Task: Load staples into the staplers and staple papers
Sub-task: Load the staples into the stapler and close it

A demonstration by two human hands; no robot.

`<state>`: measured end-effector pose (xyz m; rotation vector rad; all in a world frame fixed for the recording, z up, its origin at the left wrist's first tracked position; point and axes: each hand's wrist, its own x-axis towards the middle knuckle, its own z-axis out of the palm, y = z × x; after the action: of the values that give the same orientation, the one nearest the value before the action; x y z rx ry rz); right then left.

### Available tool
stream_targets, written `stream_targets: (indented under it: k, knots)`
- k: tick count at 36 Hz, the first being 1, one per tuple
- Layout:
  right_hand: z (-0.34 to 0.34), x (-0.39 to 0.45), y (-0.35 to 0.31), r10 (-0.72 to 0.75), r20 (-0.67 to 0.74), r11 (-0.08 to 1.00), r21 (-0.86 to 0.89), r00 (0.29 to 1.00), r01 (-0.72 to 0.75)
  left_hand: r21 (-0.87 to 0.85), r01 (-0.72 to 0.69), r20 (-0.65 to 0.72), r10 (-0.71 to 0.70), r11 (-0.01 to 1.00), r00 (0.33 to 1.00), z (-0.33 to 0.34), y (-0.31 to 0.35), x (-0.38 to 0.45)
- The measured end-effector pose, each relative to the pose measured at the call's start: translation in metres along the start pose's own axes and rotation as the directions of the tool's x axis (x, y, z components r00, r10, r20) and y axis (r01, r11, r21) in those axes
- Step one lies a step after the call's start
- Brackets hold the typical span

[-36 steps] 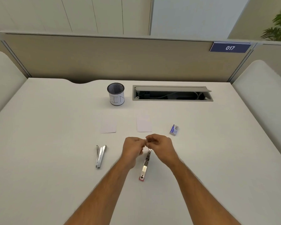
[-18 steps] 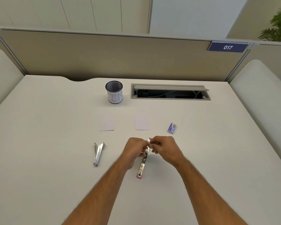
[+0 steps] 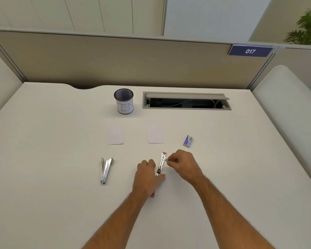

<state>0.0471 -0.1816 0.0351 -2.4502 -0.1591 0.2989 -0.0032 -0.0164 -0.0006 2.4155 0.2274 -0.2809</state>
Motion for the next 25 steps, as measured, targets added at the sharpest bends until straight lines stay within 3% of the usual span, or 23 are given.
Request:
stream_targets:
  k: [6, 13, 21, 25]
  knots:
    - [0.004, 0.005, 0.000, -0.045, 0.036, 0.996, -0.078, 0.998, 0.047, 0.205, -0.085, -0.007, 0.089, 0.975, 0.996, -0.004, -0.002, 0.007]
    - [0.012, 0.005, 0.000, -0.095, 0.052, 0.989, -0.107, 0.994, 0.100, 0.253, -0.088, 0.010, 0.088, 0.963, 0.996, -0.014, -0.010, 0.017]
    - [0.016, 0.007, 0.001, -0.206, 0.102, 0.940, -0.254, 0.973, 0.226, 0.401, -0.199, 0.055, 0.193, 0.894, 0.980, -0.022, -0.022, 0.026]
    - [0.016, 0.009, -0.001, -0.188, 0.139, 0.934, -0.282, 0.972, 0.221, 0.430, -0.219, 0.063, 0.213, 0.876, 0.975, -0.024, -0.027, 0.030]
